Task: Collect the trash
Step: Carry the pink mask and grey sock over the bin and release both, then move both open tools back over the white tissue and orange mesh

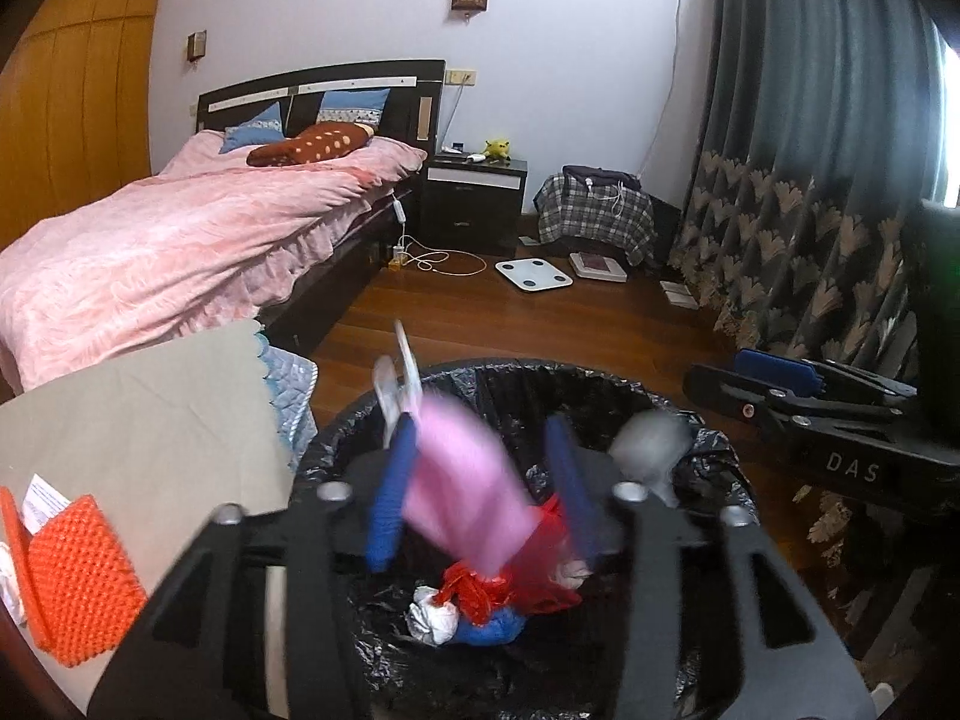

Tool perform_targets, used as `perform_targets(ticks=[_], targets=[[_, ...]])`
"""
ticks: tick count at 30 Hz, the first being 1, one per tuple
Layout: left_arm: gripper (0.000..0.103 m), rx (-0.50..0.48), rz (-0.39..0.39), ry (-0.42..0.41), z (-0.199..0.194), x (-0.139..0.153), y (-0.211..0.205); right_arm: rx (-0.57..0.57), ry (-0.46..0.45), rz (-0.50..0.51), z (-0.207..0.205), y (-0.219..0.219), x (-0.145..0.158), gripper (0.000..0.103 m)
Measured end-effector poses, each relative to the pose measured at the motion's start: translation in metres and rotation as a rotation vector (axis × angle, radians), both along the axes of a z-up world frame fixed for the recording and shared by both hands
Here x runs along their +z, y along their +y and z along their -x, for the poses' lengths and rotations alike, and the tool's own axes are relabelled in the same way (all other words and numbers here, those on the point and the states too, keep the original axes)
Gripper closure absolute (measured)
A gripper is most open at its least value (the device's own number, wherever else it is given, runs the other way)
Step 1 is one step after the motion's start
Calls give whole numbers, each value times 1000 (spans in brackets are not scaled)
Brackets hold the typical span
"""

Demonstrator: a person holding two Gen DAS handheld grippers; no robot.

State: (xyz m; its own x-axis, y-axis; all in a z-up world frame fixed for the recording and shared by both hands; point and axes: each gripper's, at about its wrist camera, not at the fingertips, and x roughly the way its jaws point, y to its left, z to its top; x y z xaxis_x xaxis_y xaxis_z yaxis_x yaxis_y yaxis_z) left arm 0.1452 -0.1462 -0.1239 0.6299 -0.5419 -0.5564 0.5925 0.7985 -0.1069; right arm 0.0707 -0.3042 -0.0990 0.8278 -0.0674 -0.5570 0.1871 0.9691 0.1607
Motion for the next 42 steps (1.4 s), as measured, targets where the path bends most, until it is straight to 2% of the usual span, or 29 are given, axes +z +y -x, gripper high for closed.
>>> perform_targets(ticks=[2,4,6,11,20,32,42], targets=[[43,5,0,-4,2,-1,3,-10,-8,2,2,-4,1,26],[42,14,-3,-4,2,-1,7,-15,-19,0,4,-3,3,12],[39,27,-4,-5,3,0,13,-20,-38,-3,7,0,8,6],[24,102,1,-22,6,6,42,2,-54,-3,6,14,15,6],[17,267,2,-46,6,23,107,99,-63,-20,-10,62,20,6],[17,460,-38,-62,16,23,198,220,-79,16,-34,149,25,6],[17,592,-75,-67,20,19,267,319,-69,56,-58,225,16,6]])
